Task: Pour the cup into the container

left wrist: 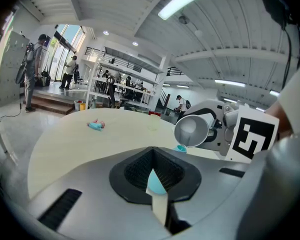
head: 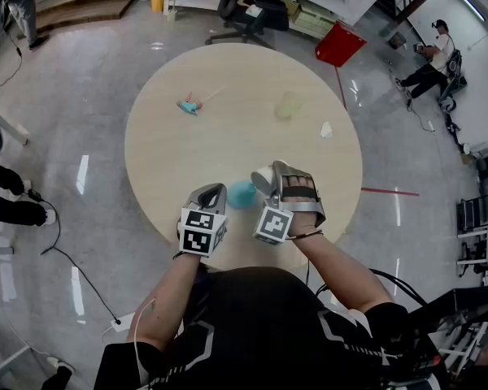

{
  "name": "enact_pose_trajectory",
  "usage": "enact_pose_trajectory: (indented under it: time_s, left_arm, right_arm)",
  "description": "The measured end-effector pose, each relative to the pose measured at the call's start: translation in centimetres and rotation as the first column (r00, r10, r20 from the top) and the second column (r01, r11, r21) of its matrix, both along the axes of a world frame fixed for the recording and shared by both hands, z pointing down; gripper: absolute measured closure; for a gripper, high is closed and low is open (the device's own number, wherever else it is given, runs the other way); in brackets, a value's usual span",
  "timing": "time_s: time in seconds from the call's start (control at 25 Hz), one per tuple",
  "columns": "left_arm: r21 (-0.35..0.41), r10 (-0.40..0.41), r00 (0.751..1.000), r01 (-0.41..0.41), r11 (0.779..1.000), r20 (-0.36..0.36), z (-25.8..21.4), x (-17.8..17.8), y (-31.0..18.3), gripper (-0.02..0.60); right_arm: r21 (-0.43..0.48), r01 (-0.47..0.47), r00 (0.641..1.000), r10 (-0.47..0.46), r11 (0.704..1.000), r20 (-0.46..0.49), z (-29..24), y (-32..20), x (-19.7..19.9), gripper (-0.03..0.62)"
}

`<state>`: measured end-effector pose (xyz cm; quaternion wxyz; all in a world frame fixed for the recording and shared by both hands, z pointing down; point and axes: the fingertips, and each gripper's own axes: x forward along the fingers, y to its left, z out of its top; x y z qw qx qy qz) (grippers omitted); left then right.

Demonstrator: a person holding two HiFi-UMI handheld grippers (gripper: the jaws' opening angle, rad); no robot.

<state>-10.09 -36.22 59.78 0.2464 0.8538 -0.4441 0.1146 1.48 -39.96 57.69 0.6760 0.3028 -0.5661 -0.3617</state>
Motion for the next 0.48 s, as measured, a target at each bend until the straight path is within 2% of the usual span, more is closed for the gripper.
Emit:
enact_pose_trajectory:
  time_s: [0.48]
  left_arm:
    - [-0.01,-0.008,1.0,0.008,1.0,0.001,0.4,-0.2,0.2,0.592]
  right_arm:
    - [0.023,0.027,1.0,-0.027,0.999,-0.004,-1.0,-0.4,-0.5,0.284]
